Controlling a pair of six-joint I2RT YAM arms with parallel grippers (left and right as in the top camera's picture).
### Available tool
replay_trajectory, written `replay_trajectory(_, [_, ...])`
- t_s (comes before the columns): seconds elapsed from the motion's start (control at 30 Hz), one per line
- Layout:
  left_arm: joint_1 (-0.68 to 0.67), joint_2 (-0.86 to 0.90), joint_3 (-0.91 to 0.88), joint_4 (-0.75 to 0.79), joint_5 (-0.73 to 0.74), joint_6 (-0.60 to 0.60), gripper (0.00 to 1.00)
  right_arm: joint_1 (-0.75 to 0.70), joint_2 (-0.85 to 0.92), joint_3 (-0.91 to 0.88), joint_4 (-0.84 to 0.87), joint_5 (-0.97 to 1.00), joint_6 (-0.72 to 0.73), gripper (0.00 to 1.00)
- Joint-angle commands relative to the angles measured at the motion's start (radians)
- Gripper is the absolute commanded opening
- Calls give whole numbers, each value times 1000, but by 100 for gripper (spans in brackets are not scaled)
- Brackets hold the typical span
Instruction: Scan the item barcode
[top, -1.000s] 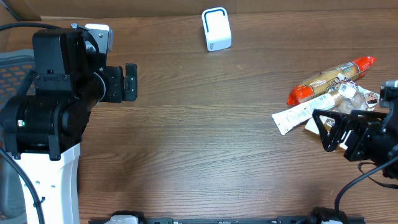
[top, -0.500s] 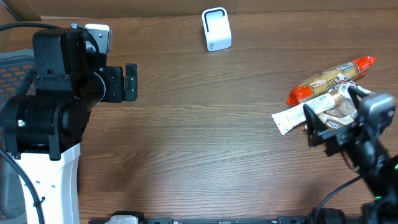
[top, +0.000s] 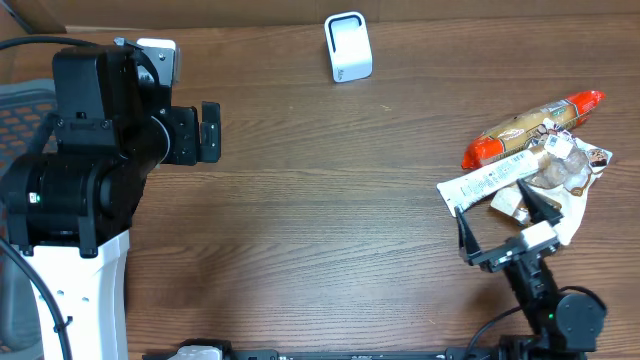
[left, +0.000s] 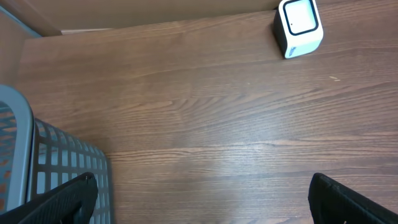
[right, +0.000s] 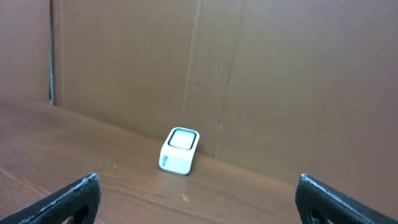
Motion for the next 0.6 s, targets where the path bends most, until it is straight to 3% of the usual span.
replay_trajectory(0.0, [4,2,3,1,5,11,100,8,-63,-56,-22,21,31,100])
replay_trajectory(0.3, [4,2,3,1,5,12,100,11,-115,-56,-250,26,76,100])
replay_trajectory(0.57, [4,2,3,1,5,11,100,10,-114,-56,-245,27,76,100])
